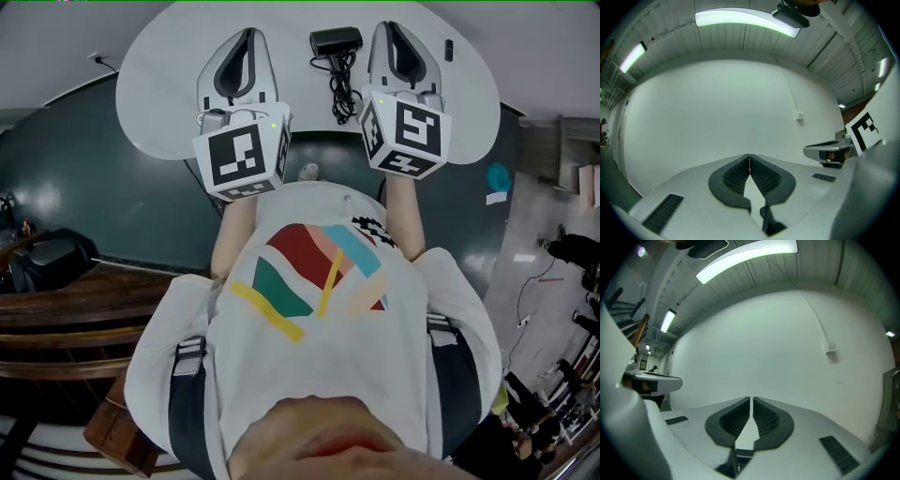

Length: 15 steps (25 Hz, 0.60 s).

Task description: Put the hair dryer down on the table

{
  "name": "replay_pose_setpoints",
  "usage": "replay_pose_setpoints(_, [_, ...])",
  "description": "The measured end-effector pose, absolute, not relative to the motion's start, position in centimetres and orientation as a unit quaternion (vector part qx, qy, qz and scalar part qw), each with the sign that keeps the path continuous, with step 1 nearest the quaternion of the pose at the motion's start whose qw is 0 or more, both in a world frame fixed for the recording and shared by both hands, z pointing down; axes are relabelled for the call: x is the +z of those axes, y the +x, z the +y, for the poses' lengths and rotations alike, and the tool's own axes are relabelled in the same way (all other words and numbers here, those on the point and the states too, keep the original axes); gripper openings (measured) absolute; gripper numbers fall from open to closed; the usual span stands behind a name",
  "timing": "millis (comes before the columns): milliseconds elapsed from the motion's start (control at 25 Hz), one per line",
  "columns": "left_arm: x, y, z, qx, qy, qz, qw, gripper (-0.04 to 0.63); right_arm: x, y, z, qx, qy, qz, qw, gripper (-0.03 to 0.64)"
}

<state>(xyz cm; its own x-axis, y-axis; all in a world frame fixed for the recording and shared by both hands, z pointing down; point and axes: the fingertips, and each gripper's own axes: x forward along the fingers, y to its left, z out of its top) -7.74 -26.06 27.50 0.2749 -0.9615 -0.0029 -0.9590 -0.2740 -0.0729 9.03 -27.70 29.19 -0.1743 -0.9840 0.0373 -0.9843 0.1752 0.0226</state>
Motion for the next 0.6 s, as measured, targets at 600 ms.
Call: replay_pose_setpoints(600, [23.9, -7.5, -23.6, -0.004, -0.794, 0.602, 0.084, 0.015, 26.1, 8.1, -22.7, -0.053, 0.641, -0.766, -0.006, 0.011])
